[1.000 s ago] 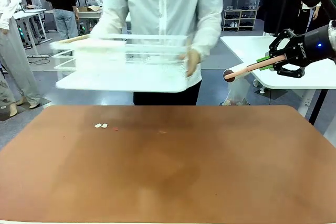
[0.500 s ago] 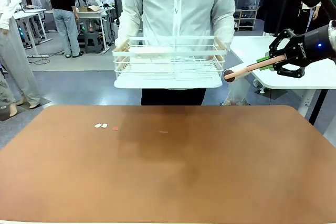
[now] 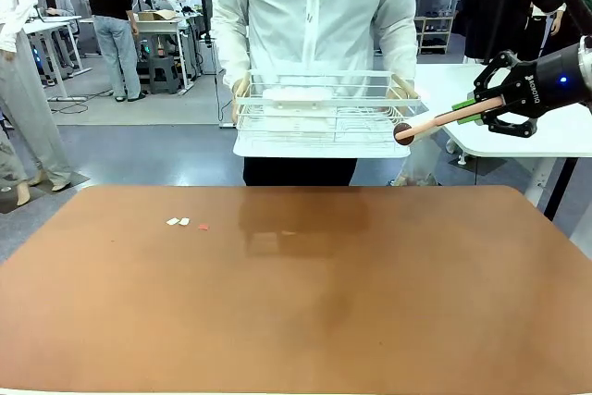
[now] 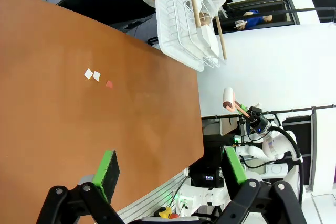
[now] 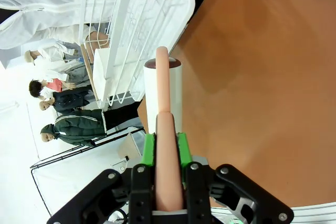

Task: Clean the table.
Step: Clean the table with the Lint Roller when the human lifts the Dish drying rack.

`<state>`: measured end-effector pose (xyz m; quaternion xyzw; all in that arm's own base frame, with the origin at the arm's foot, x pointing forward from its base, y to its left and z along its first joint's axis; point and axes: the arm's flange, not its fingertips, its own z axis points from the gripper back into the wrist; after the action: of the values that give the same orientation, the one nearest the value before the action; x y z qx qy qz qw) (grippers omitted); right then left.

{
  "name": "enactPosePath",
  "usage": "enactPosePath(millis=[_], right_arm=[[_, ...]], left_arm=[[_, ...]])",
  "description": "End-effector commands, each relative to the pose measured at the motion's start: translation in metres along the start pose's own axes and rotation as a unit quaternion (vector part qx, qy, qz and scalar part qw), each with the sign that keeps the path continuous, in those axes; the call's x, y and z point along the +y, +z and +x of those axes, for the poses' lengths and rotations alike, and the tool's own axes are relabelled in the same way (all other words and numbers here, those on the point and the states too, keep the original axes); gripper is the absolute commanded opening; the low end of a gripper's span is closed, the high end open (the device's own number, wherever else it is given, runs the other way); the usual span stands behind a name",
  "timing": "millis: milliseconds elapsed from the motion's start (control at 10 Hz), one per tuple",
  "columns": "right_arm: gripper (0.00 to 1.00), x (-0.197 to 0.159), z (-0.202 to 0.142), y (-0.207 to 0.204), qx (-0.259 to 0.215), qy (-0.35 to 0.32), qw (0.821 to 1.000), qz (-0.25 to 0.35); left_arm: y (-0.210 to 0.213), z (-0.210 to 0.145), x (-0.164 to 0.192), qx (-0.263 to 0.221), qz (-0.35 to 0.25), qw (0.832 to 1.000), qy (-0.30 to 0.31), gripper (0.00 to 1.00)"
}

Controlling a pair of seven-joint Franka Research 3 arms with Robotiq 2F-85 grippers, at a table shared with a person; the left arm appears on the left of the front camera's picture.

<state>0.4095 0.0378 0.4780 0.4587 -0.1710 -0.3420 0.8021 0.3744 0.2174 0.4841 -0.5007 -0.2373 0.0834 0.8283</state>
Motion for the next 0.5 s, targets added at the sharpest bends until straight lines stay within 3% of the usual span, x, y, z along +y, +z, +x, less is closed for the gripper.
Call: enactPosePath(millis=[0, 300, 400], right_arm=[[0.00, 0.0007, -0.0002, 0.0001, 0.000, 0.001, 1.000, 0.000], [0.00, 0.0007, -0.0002, 0.0001, 0.000, 0.001, 1.000, 0.000], [0.21, 0.0000, 0.0000, 0.0000, 0.000, 0.000, 1.000, 0.000]], left_arm=[[0.0024, -0.0008, -0.0001, -0.001, -0.007, 1.000, -0.003, 1.00], [0.0024, -0.0008, -0.0001, -0.001, -0.007, 1.000, -0.003, 1.00], [0.0024, -0.0008, -0.0001, -0.001, -0.007, 1.000, -0.003, 1.00]])
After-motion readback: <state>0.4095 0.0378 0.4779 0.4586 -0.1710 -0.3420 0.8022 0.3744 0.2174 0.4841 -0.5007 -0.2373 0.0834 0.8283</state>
